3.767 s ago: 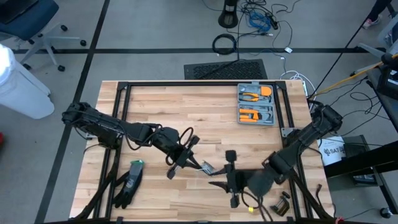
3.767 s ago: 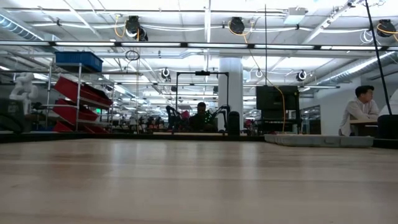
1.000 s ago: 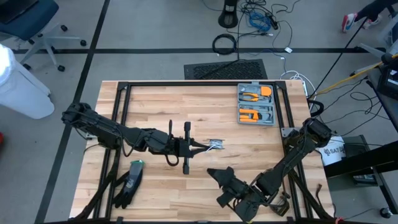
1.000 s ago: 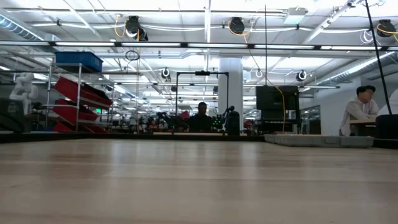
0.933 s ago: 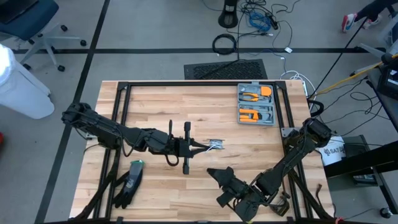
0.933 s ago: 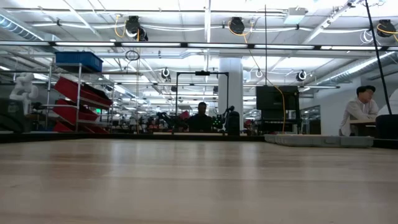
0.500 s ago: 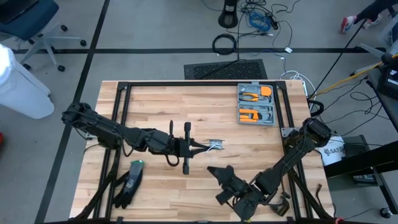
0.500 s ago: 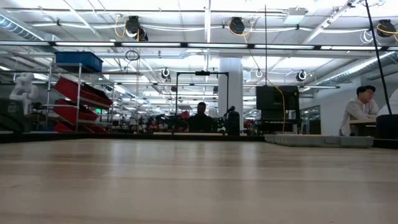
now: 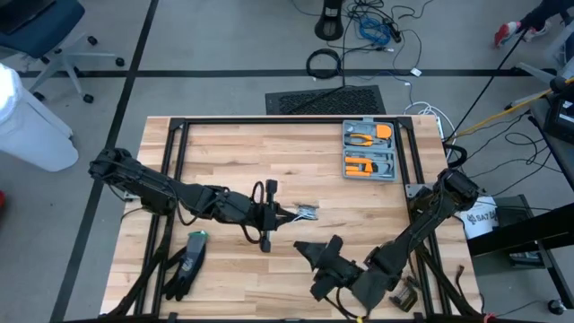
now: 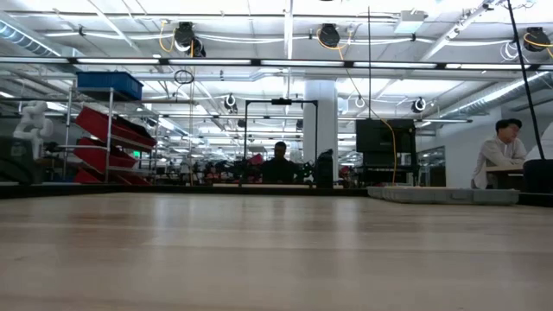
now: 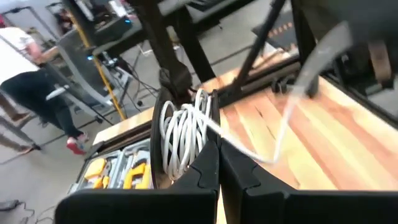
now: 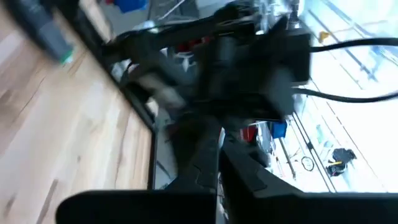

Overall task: Coil cords
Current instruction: Coil the white wire onto the spool

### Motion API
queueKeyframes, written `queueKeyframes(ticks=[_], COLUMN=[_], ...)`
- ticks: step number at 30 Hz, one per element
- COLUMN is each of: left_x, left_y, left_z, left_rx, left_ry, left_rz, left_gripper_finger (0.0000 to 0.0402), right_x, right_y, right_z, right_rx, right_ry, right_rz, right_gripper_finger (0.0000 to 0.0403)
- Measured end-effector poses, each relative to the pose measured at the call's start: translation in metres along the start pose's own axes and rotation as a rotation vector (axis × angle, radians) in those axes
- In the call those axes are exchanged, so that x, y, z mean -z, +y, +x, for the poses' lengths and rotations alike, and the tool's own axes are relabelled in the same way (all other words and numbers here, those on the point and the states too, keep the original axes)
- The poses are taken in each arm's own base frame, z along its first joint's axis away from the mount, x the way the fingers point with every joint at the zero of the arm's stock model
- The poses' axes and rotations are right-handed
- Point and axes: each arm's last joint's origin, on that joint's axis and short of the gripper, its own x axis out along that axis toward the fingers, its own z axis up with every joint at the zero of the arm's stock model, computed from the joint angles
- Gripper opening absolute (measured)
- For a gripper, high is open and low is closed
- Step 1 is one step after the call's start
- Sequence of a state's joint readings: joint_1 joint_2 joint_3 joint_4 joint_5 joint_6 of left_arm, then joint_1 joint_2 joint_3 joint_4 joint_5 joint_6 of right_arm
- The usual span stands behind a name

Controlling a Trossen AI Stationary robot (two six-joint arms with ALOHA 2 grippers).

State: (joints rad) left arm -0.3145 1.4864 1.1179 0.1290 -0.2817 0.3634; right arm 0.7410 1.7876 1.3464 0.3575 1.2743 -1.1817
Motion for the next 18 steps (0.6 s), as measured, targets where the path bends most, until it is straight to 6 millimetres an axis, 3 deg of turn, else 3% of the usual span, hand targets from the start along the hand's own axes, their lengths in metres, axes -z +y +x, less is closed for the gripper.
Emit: queueKeyframes(ticks=[10,18], left_x=[0.001,-0.006], left_y=[-0.014,-0.033], left_z=[-0.003,-0.01], left_rx=[0.239,0.293], left_ry=[-0.044,-0.107], left_rz=[0.167,0.354], left_gripper_finger=[0.0,0.0], right_x=[0.005,0.011], right_y=[-0.052,-0.061], right_z=[-0.003,0.003], right_rx=[0.0,-0.068], right_ry=[-0.19,-0.264], right_rz=[0.261,0.379], right_gripper_finger=[0.0,0.0])
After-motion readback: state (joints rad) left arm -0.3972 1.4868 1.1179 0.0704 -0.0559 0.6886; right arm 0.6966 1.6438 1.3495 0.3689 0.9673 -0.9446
